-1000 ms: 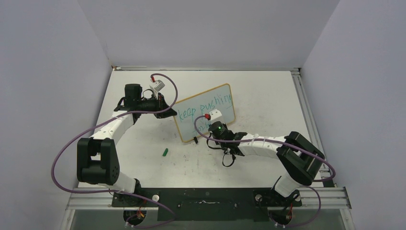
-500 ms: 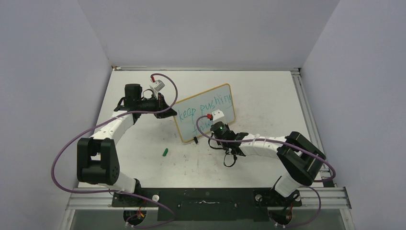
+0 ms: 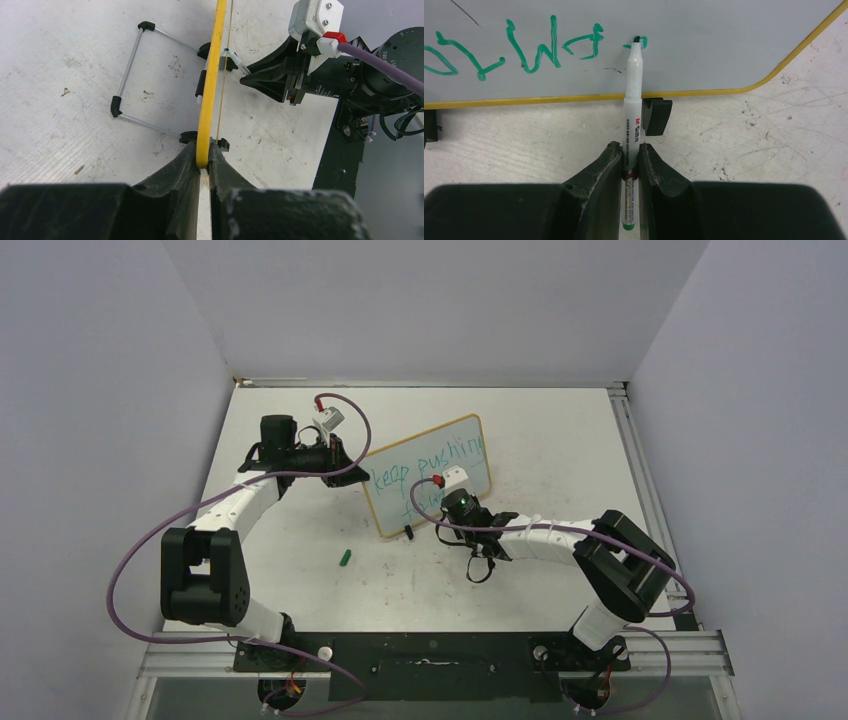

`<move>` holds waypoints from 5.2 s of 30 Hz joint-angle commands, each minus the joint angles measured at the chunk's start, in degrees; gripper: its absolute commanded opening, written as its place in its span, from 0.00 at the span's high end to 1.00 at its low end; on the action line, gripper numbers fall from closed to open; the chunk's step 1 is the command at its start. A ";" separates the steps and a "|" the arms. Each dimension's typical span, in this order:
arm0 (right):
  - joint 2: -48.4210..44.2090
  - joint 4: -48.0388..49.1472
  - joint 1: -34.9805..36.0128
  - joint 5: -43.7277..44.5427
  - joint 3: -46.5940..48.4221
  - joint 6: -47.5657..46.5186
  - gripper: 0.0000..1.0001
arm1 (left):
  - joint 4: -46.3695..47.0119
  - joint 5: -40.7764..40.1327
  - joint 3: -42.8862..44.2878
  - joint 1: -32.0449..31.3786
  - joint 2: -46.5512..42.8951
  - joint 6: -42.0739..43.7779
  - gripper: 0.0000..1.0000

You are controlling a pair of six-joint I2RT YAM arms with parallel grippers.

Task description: Write a sentence on the whiteboard

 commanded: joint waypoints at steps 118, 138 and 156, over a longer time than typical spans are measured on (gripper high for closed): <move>-1.38 -13.82 -5.49 -10.97 6.10 0.59 0.95 | 1.63 0.05 2.22 -0.05 -3.27 0.47 1.00; 2.06 -12.88 -7.52 -11.87 8.43 -0.92 0.95 | 1.54 -0.13 2.30 -0.05 -2.66 0.57 1.00; 3.54 -13.75 -7.55 -12.53 9.61 -1.42 0.95 | 1.35 -0.22 2.43 -0.05 -2.62 0.71 1.00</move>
